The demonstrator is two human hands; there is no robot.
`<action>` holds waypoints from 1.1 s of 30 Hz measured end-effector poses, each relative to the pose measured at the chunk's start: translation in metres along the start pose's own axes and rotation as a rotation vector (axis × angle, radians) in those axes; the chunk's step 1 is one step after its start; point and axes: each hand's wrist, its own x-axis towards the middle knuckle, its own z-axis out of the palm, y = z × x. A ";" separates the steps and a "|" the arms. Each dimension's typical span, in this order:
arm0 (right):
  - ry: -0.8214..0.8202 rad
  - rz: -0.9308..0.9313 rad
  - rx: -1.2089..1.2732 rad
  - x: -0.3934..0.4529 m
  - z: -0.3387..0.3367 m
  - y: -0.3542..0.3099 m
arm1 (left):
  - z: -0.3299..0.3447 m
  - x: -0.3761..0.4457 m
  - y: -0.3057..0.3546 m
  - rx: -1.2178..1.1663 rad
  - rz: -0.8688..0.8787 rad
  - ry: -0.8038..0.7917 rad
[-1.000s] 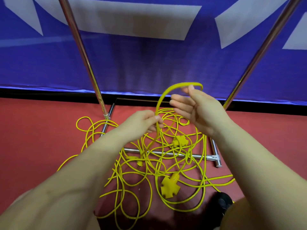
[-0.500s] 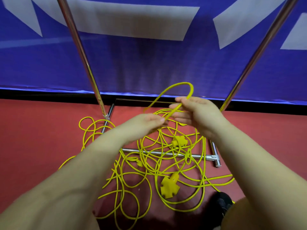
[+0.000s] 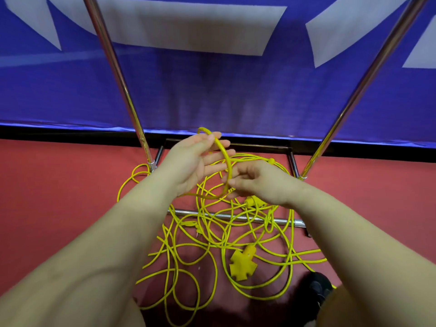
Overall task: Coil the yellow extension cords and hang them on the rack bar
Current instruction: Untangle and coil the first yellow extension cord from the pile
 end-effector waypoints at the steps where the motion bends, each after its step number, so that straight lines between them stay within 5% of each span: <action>1: 0.024 -0.001 0.070 0.000 -0.001 -0.003 | -0.003 0.002 -0.001 0.021 -0.005 -0.017; 8: 0.362 0.024 0.648 -0.003 -0.026 -0.015 | -0.009 -0.001 -0.028 0.937 -0.050 -0.224; 13: 0.450 0.003 0.844 0.000 -0.030 -0.014 | -0.002 0.002 -0.024 0.841 0.068 -0.124; 16: 0.347 -0.018 0.520 0.000 -0.025 -0.007 | 0.005 -0.001 -0.014 0.487 0.007 -0.072; 19: 0.029 -0.021 0.028 -0.002 -0.011 0.002 | 0.007 -0.001 -0.002 0.065 0.016 -0.028; 22: 0.014 -0.055 -0.159 0.000 -0.005 0.005 | 0.001 0.001 0.000 -0.028 0.024 0.005; 25: 0.185 -0.059 -0.028 0.003 -0.013 0.003 | -0.003 0.005 -0.008 0.250 -0.027 -0.051; 29: 0.363 -0.023 0.497 -0.004 -0.030 -0.013 | -0.010 0.001 -0.026 1.157 -0.038 -0.208; 31: 0.448 -0.025 0.678 -0.006 -0.037 -0.017 | -0.011 0.001 -0.032 1.168 -0.068 -0.241; 33: 0.512 -0.026 0.789 -0.005 -0.041 -0.016 | -0.004 0.000 -0.029 0.935 -0.121 -0.192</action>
